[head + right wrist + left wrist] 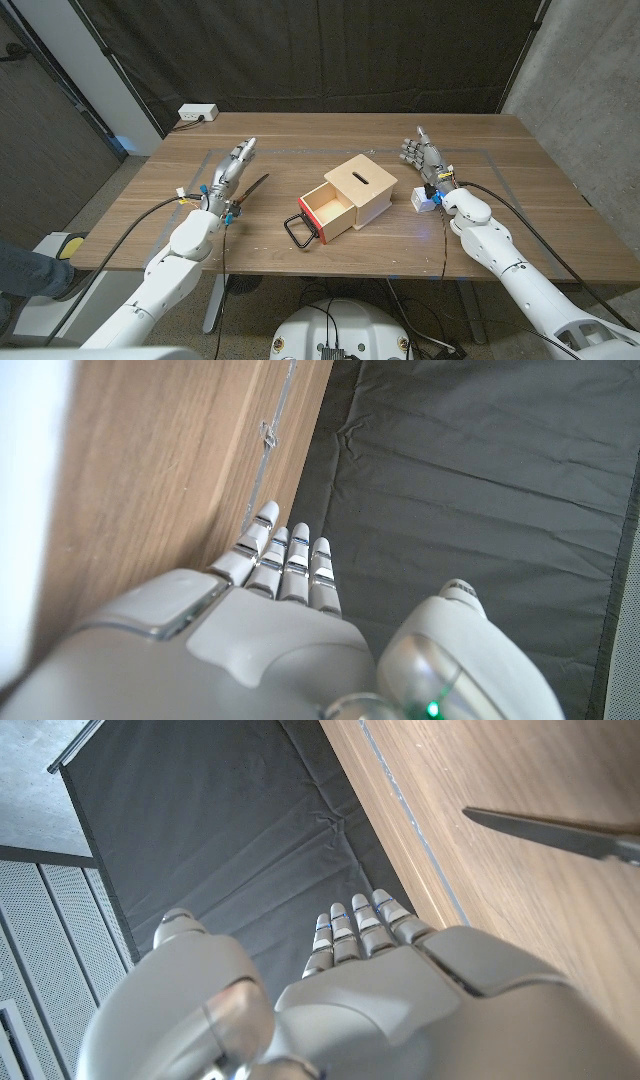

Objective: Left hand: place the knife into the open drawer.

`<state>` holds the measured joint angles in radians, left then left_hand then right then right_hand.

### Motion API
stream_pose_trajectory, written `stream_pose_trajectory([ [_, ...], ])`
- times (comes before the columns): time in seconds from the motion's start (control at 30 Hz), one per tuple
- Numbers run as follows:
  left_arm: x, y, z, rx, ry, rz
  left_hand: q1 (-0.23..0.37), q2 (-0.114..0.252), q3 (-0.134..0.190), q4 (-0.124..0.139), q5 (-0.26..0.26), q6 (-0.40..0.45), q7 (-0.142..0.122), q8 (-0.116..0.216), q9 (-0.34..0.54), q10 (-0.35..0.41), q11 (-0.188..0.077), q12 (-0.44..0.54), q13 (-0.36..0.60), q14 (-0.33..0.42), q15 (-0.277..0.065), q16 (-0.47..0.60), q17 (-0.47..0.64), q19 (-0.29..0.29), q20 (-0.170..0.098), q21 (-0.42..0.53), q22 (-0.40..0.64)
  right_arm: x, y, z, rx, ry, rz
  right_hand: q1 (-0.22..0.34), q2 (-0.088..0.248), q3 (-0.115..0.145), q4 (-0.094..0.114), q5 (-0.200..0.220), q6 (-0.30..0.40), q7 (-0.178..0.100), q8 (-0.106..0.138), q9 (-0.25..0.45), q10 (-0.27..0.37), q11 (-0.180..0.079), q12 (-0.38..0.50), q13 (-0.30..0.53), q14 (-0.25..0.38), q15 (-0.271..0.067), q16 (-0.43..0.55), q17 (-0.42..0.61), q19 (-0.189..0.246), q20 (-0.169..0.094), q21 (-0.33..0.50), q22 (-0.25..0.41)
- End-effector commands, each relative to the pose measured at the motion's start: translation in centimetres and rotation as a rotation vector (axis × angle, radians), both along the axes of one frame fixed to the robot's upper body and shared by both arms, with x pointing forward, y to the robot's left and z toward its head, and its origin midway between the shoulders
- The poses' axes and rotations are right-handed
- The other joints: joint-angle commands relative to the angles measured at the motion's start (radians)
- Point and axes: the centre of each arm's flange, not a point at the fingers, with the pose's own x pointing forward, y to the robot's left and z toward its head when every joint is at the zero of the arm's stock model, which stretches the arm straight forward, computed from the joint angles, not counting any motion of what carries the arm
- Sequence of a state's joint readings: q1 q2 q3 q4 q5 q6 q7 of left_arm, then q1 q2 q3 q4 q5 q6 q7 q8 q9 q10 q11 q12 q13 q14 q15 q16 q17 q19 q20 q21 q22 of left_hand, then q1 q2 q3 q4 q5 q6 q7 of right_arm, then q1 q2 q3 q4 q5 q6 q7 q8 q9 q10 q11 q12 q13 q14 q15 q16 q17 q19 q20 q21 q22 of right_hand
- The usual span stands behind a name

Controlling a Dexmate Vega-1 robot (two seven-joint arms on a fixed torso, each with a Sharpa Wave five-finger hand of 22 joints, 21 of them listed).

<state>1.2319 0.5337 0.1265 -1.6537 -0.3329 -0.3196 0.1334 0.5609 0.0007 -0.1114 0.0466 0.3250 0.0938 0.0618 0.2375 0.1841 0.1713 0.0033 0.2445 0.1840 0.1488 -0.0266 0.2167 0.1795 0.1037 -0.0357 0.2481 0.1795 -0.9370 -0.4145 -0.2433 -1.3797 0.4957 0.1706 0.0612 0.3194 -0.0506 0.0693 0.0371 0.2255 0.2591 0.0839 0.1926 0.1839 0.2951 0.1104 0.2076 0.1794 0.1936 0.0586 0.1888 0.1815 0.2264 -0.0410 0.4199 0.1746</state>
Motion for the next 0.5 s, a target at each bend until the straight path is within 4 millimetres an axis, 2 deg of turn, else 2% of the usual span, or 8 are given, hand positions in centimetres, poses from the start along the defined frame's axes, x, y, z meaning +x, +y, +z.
stream_pose_trajectory([
  [0.03, -3.1, 1.3, -2.4, -0.021, -0.022, 0.096, 0.012, 0.004, -0.002, -0.008, -0.006, 0.023, -0.004, 0.008, 0.003, 0.014, -0.001, 0.003, 0.004, 0.017, -0.003, 0.008, 0.003, 0.018, -0.037, 0.005, 0.003, 0.3, 0.4, -0.1, -0.018, 0.016, 0.018, 0.011, 0.006, 0.002, -0.003, 0.003, 0.013, -0.001, 0.007, 0.005, 0.011, 0.001, 0.005, 0.004, 0.007, 0.002, 0.004, 0.003, 0.008, -0.001, -0.004, 0.003],
  [0.5, -6.5, 2.8, -4.3, 0.005, -0.016, 0.311, 0.031, 0.010, 0.000, -0.016, -0.008, 0.047, -0.008, 0.010, 0.004, 0.034, -0.011, 0.003, 0.005, 0.033, -0.002, 0.006, 0.003, 0.035, -0.035, 0.007, 0.004, 1.4, 1.5, 0.0, -0.034, 0.030, 0.056, 0.014, 0.008, 0.002, -0.005, 0.002, 0.015, -0.002, 0.007, 0.006, 0.011, 0.000, 0.005, 0.004, 0.009, 0.001, 0.004, 0.003, 0.011, -0.001, -0.009, 0.003],
])
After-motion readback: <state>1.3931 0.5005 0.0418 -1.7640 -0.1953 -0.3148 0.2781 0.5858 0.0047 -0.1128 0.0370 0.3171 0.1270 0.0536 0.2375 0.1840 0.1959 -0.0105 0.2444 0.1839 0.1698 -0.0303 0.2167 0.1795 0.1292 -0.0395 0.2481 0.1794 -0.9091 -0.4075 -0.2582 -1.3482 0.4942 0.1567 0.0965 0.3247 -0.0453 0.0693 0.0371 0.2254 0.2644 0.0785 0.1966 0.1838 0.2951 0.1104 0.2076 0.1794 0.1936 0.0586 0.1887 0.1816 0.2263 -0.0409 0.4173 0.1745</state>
